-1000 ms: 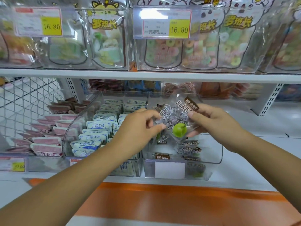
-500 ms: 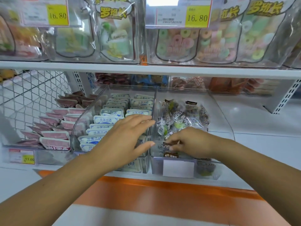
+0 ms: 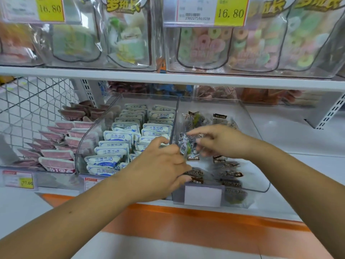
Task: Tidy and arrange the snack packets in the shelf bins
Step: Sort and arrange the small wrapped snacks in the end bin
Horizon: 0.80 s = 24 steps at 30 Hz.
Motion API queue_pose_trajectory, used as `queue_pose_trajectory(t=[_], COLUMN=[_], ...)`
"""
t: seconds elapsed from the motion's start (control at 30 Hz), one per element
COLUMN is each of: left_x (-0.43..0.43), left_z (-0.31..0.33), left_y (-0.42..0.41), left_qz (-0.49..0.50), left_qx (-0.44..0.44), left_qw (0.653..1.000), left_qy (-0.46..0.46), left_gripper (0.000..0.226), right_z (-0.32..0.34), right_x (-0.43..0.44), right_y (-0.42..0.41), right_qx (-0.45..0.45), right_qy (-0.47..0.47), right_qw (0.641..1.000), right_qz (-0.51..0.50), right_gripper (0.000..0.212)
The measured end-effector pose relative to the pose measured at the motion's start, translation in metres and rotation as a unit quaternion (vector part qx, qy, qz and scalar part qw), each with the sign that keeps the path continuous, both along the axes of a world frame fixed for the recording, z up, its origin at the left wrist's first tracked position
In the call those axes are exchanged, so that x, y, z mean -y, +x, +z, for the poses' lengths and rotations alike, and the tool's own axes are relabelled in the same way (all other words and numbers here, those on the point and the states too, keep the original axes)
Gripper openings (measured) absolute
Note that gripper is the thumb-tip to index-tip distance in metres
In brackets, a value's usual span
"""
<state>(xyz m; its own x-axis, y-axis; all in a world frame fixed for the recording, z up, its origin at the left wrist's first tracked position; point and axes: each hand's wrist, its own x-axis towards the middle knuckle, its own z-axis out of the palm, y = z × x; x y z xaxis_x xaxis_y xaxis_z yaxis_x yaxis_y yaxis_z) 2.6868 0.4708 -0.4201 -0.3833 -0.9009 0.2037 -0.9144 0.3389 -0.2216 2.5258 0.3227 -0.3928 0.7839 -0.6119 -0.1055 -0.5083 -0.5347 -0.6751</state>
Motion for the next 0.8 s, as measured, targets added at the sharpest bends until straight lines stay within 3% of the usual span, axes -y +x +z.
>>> queue_pose_trajectory(t=[0.1, 0.2, 0.33, 0.4, 0.47, 0.57, 0.73, 0.8], left_x=[-0.001, -0.002, -0.006, -0.008, -0.01, -0.011, 0.002, 0.003], left_z=[-0.004, -0.005, -0.007, -0.004, 0.007, 0.023, 0.028, 0.03], left_y=[0.002, 0.004, 0.009, 0.009, 0.004, -0.01, -0.019, -0.021], left_qz=[-0.005, -0.019, -0.031, -0.004, 0.057, 0.127, 0.109, 0.105], left_qx=[-0.013, -0.041, -0.111, -0.185, -0.273, -0.401, -0.566, -0.591], left_qw=[1.0, 0.999, 0.993, 0.98, 0.956, 0.906, 0.817, 0.8], left_qy=[0.0, -0.006, -0.036, -0.067, -0.088, -0.04, -0.014, -0.005], left_gripper=[0.044, 0.041, 0.042, 0.047, 0.06, 0.073, 0.027, 0.018], right_z=[-0.024, -0.034, -0.01, 0.007, 0.021, 0.033, 0.03, 0.027], right_x=[-0.002, -0.004, -0.01, -0.017, -0.025, -0.039, -0.05, -0.049], right_y=[0.02, 0.027, 0.009, -0.004, -0.018, -0.03, -0.039, -0.045], right_qx=[-0.073, -0.086, 0.01, 0.123, 0.215, 0.25, 0.273, 0.241], right_qy=[-0.071, -0.15, -0.166, -0.086, 0.01, 0.035, 0.058, 0.056], right_qw=[0.994, 0.984, 0.986, 0.989, 0.976, 0.963, 0.952, 0.963], right_qz=[0.044, 0.036, 0.013, -0.012, -0.045, -0.092, -0.125, -0.11], right_gripper=[0.043, 0.036, 0.022, 0.017, 0.014, 0.009, 0.009, 0.029])
